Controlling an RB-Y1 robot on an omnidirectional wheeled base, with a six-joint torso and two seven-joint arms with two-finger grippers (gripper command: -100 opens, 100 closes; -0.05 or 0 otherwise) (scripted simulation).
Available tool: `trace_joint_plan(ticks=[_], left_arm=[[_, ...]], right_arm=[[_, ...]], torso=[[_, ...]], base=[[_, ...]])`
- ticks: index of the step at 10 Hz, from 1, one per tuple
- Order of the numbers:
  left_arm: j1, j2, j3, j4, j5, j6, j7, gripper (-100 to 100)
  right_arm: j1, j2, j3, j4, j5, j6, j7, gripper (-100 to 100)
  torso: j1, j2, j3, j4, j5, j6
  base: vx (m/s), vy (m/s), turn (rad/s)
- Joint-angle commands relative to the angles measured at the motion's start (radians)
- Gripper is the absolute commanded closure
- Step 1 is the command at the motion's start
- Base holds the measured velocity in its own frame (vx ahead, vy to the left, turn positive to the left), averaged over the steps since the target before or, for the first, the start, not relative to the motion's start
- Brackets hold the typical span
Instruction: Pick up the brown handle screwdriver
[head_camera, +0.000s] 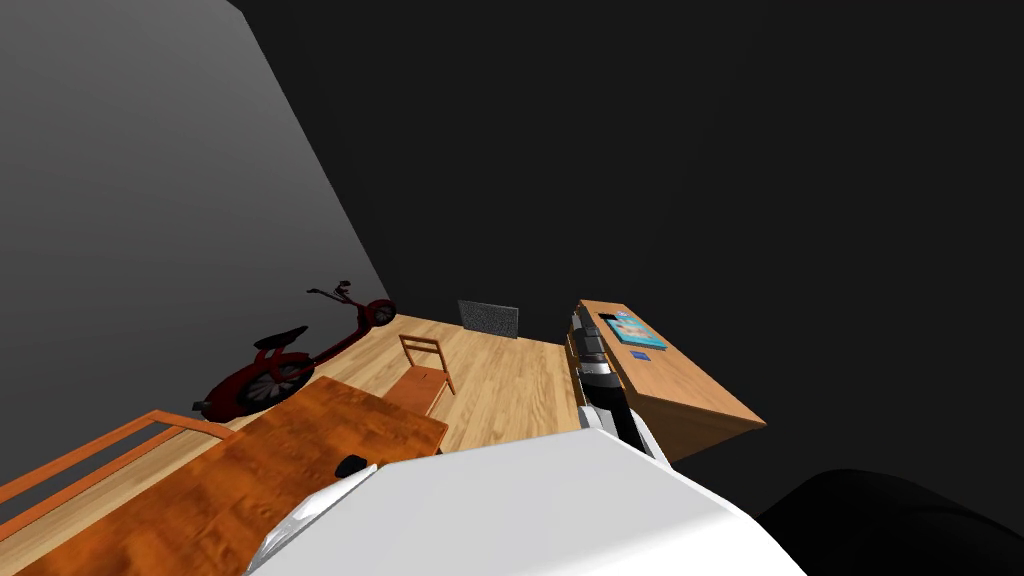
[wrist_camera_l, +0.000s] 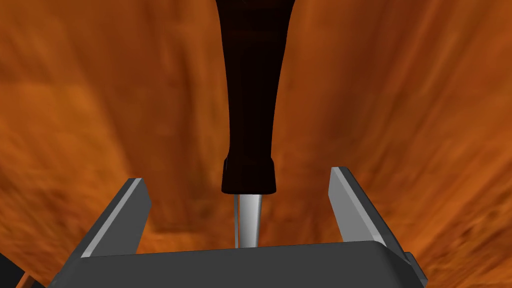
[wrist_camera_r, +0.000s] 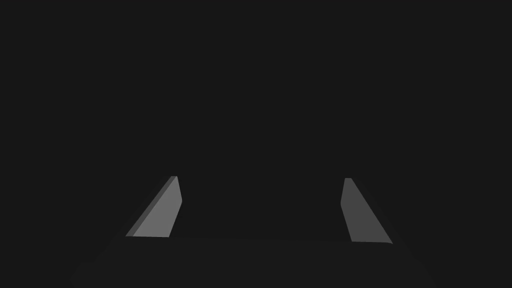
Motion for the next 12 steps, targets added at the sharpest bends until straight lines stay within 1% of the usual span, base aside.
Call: trace_joint_plan(ticks=[1,2,4,5,6,7,11,12], left_arm=[[0.0,-0.026,0.002,0.027,-0.029,-0.031,0.022,-100],[0.0,-0.035,0.002,0.036,-0.038,-0.041,0.029,-100],[-0.001,-0.069,0.004,0.072,-0.077,-0.082,0.058,-100],[-0.001,-0.078,0.005,0.081,-0.086,-0.092,0.065,-100],[-0.002,-0.069,0.005,0.078,-0.072,-0.086,0.05,-100],[-0.002,-0.07,0.005,0.079,-0.074,-0.088,0.053,100],[-0.001,-0.07,0.005,0.08,-0.074,-0.087,0.053,100],[-0.001,-0.07,0.005,0.08,-0.074,-0.087,0.053,0]], right_arm=[[0.0,0.0,0.0,0.0,0.0,0.0,0.0,0],[0.0,0.0,0.0,0.0,0.0,0.0,0.0,0],[0.0,0.0,0.0,0.0,0.0,0.0,0.0,0],[0.0,0.0,0.0,0.0,0.0,0.0,0.0,0],[0.0,0.0,0.0,0.0,0.0,0.0,0.0,0],[0.0,0.0,0.0,0.0,0.0,0.0,0.0,0],[0.0,0.0,0.0,0.0,0.0,0.0,0.0,0],[0.0,0.0,0.0,0.0,0.0,0.0,0.0,0]], torso=[[0.0,0.0,0.0,0.0,0.0,0.0],[0.002,0.0,0.0,0.0,0.0,0.0],[0.005,-0.001,-0.001,0.0,0.001,0.0],[0.005,-0.002,-0.001,0.0,0.001,0.0],[0.004,-0.001,-0.001,0.0,0.001,0.0],[0.002,-0.001,0.0,0.0,0.0,0.0],[0.0,0.0,0.0,0.0,0.0,0.0],[0.0,0.0,0.0,0.0,0.0,0.0]], base=[[0.006,0.047,-0.046],[0.026,0.07,-0.039],[0.027,0.076,-0.035],[0.026,0.067,-0.028],[0.01,0.029,-0.008],[0.002,0.006,0.0],[0.0,0.0,0.0],[0.0,0.0,0.0]])
